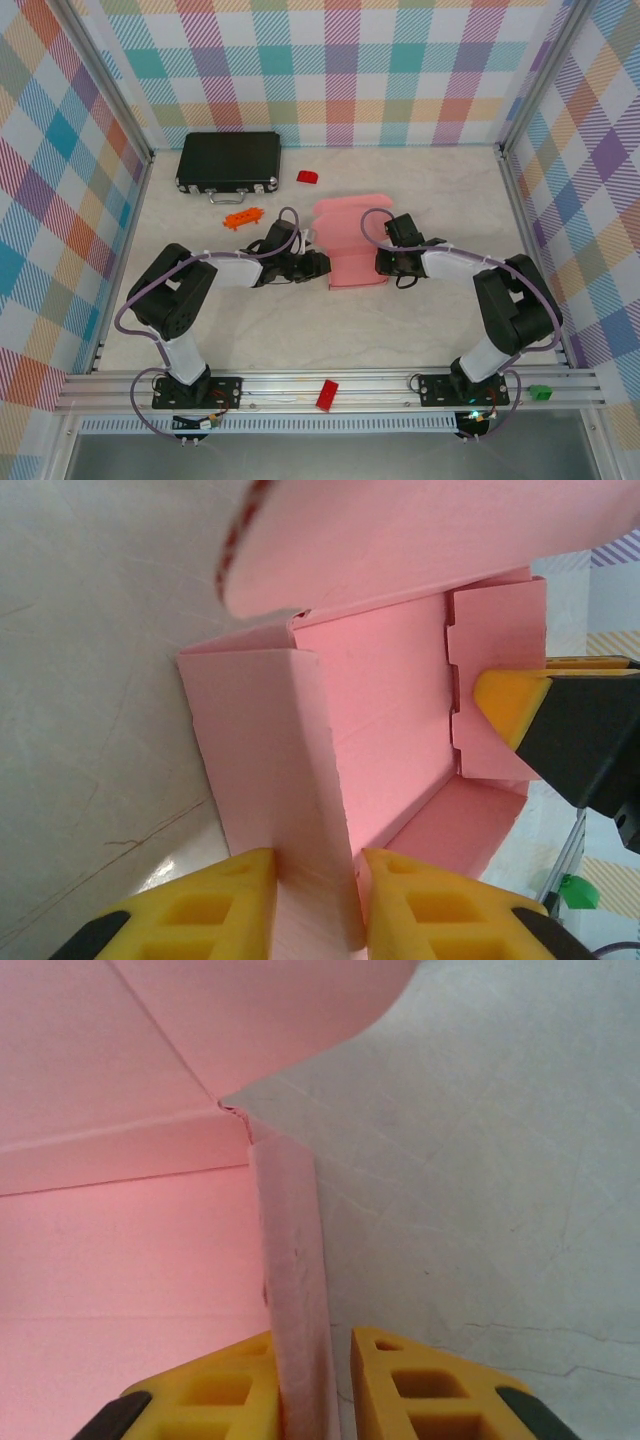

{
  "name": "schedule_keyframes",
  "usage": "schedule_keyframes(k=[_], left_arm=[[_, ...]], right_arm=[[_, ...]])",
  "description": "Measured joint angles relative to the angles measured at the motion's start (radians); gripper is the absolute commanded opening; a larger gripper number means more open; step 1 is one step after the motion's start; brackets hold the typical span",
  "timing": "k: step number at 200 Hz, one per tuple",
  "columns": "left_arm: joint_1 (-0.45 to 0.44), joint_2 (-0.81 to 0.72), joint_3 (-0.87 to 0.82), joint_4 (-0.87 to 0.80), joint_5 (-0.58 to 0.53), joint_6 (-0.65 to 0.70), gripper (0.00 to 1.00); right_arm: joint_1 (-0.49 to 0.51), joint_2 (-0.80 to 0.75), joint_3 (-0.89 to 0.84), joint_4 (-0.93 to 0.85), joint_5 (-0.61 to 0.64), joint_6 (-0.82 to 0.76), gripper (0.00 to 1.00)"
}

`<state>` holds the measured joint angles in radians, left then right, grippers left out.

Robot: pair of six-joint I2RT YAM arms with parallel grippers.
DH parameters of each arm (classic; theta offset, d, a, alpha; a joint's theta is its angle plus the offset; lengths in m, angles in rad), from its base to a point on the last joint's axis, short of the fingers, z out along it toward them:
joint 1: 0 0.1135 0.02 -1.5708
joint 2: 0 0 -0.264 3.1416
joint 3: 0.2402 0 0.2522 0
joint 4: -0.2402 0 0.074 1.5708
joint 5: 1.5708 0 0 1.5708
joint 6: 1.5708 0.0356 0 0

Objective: Fold the paper box

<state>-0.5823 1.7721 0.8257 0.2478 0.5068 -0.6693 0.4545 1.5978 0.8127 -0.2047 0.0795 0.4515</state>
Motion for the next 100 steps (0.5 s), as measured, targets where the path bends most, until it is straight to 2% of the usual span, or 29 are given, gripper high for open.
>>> schedule_keyframes(k=[100], left_arm=[[-0.004, 0.008, 0.0, 0.026, 0.0, -0.002, 0.24]], right_arm=[[0.03, 0.063, 0.052, -0.039, 0.085, 0.011, 0.16]])
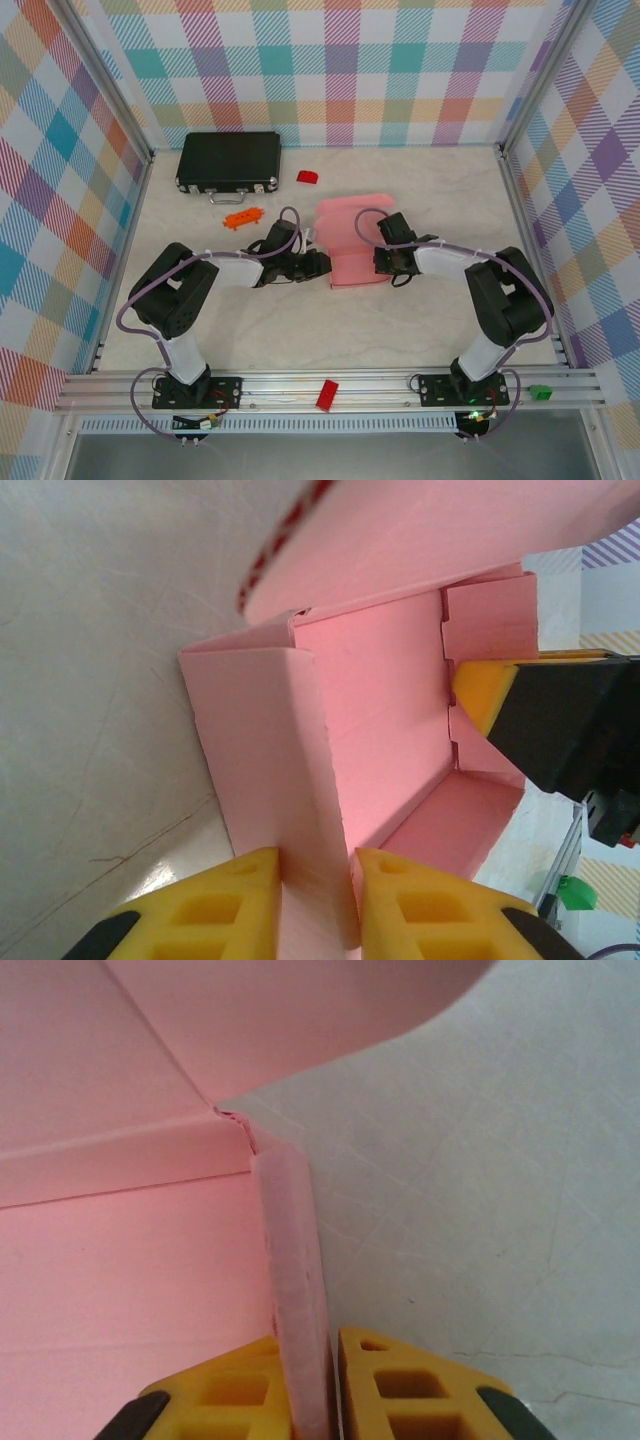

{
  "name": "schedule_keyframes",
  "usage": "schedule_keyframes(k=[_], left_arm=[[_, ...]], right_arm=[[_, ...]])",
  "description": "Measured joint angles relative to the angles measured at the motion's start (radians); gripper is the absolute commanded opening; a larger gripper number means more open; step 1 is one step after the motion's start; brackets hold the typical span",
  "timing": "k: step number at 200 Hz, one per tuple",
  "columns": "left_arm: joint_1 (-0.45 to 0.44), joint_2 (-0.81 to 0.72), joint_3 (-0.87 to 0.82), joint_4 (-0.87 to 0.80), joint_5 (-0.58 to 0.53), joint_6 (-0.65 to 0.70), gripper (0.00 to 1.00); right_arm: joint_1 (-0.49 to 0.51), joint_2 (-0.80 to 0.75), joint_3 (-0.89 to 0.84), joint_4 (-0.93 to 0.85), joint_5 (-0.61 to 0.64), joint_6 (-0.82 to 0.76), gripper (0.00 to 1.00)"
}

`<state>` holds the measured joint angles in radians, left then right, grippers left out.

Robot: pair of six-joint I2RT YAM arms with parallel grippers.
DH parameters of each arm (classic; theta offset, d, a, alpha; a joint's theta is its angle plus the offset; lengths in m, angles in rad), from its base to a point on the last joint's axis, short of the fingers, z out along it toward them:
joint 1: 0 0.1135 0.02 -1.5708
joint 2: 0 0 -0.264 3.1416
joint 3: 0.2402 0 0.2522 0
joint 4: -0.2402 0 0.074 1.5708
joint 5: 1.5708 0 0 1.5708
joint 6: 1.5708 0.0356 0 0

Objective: Fold the paper box

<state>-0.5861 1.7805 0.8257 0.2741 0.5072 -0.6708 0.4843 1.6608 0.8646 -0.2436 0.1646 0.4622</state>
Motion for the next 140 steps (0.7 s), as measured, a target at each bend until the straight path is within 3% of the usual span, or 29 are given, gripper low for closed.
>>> schedule_keyframes(k=[140], left_arm=[[0.0, 0.039, 0.036, 0.018, 0.008, -0.014, 0.24]], right_arm=[[0.097, 0.117, 0.158, -0.2, 0.252, -0.014, 0.12]])
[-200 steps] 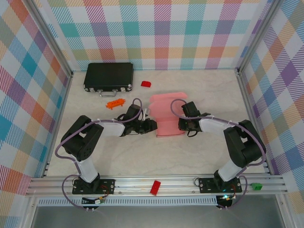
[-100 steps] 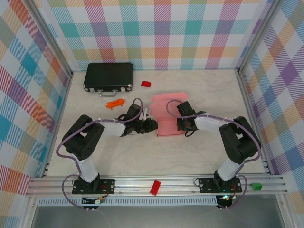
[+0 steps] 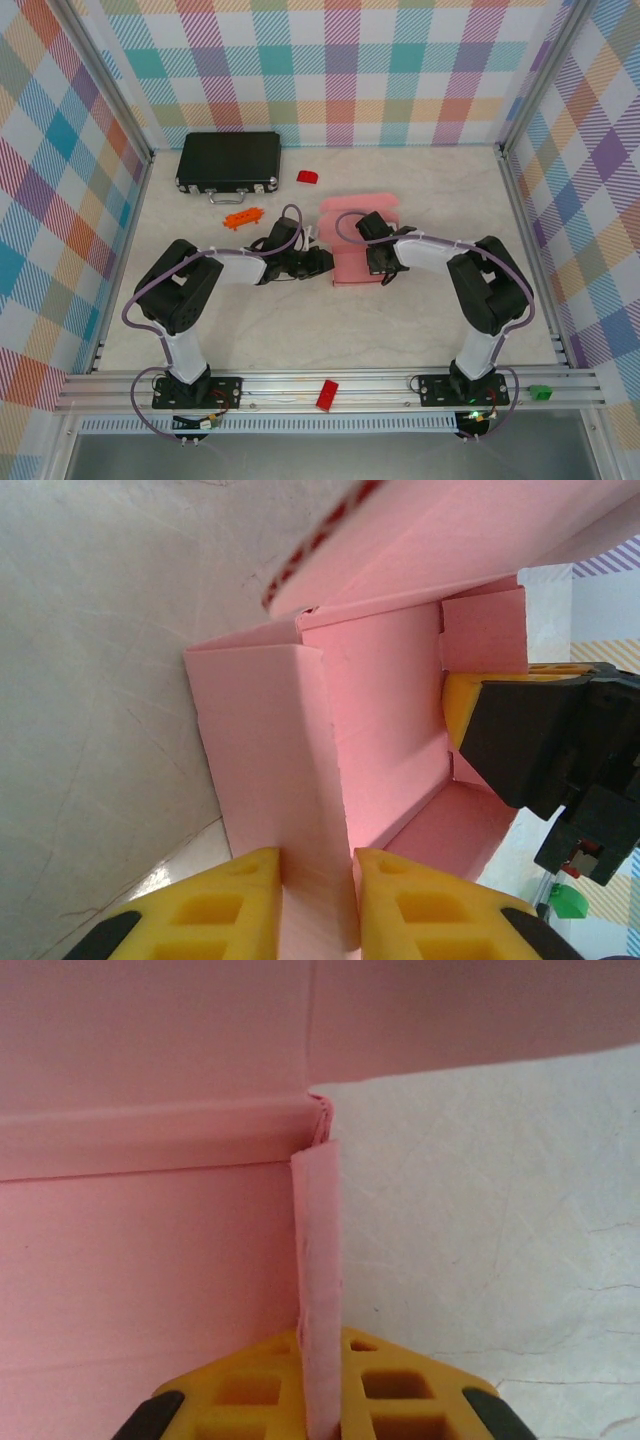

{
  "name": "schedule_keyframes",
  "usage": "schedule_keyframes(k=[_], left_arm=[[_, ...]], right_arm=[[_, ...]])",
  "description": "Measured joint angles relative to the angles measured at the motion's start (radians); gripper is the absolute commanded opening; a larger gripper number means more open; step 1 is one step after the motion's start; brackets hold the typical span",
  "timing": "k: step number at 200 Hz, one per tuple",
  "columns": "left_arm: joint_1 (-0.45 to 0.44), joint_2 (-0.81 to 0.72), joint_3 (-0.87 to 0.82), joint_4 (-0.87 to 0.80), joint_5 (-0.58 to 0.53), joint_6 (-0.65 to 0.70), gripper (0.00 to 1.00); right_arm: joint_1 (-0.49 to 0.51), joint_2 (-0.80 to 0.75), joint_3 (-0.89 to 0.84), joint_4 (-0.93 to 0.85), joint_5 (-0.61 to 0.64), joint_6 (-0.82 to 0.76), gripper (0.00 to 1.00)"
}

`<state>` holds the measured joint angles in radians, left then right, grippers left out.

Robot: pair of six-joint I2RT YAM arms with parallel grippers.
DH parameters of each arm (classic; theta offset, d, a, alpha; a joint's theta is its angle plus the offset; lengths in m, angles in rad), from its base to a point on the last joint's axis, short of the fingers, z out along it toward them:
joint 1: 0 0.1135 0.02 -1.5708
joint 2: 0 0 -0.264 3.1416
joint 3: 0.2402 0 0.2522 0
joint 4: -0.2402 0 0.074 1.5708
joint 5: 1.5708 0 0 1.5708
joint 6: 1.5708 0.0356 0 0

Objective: Fold the paper box

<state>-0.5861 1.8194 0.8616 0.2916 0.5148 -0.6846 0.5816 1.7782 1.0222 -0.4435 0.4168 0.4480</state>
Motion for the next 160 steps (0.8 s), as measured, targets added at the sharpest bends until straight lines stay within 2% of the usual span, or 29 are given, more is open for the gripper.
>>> schedule_keyframes(k=[33, 160], left_arm=[[0.0, 0.003, 0.004, 0.0, 0.0, 0.0, 0.23], [0.0, 0.003, 0.005, -0.001, 0.0, 0.0, 0.23]], right_arm=[[0.003, 0.007, 0.006, -0.006, 0.019, 0.0, 0.14], [0.0, -0.065, 0.006, -0.025, -0.026, 0.02, 0.35]])
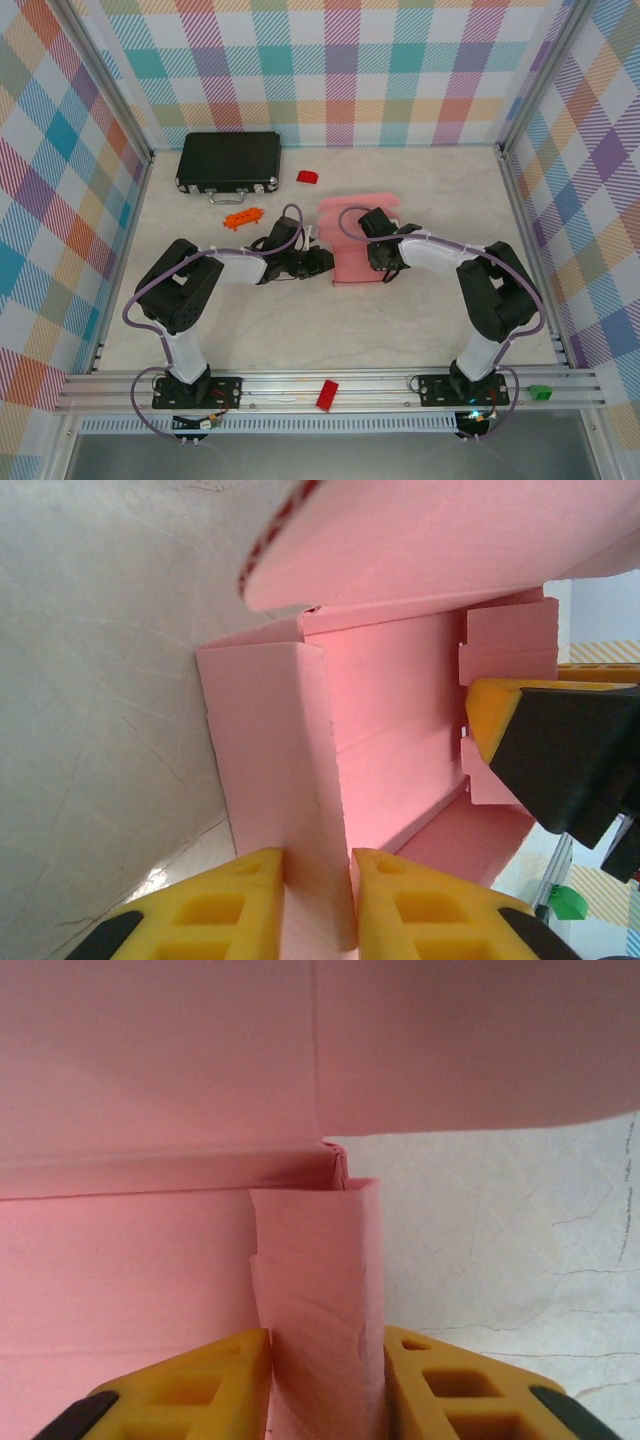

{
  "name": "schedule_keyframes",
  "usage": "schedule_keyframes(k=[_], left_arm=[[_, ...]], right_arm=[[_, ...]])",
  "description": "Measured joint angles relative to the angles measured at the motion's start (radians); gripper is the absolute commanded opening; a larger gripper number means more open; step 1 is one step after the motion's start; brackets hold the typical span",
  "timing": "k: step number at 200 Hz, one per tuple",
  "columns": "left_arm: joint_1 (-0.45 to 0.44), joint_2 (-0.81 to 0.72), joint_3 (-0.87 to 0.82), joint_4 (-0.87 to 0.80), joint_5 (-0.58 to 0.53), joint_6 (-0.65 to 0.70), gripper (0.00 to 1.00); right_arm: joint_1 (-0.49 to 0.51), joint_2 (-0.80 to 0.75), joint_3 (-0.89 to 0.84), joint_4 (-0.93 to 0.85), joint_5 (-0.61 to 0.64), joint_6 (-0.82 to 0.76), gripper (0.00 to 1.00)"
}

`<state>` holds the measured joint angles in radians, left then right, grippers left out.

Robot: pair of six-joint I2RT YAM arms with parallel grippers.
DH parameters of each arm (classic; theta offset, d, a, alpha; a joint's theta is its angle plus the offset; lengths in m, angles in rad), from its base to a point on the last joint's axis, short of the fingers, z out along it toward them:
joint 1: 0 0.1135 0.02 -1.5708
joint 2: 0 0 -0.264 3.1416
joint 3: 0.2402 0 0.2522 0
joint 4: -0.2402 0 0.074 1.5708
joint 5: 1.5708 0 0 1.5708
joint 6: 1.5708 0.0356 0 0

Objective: Fold the paper box

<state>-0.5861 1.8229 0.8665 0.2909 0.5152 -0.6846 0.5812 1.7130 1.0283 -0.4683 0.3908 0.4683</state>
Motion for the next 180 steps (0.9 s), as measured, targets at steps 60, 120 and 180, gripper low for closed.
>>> schedule_keyframes(k=[60, 120, 180], left_arm=[[0.0, 0.0, 0.0, 0.0, 0.0, 0.0, 0.23], [0.0, 0.0, 0.0, 0.0, 0.0, 0.0, 0.22], [0.0, 0.0, 0.001, 0.0, 0.004, 0.0, 0.2]], right_arm=[[-0.005, 0.002, 0.014, -0.025, 0.029, 0.022, 0.31], [-0.005, 0.012, 0.023, -0.027, 0.029, 0.023, 0.28], [-0.006, 0.047, 0.046, -0.031, 0.041, 0.027, 0.17]])
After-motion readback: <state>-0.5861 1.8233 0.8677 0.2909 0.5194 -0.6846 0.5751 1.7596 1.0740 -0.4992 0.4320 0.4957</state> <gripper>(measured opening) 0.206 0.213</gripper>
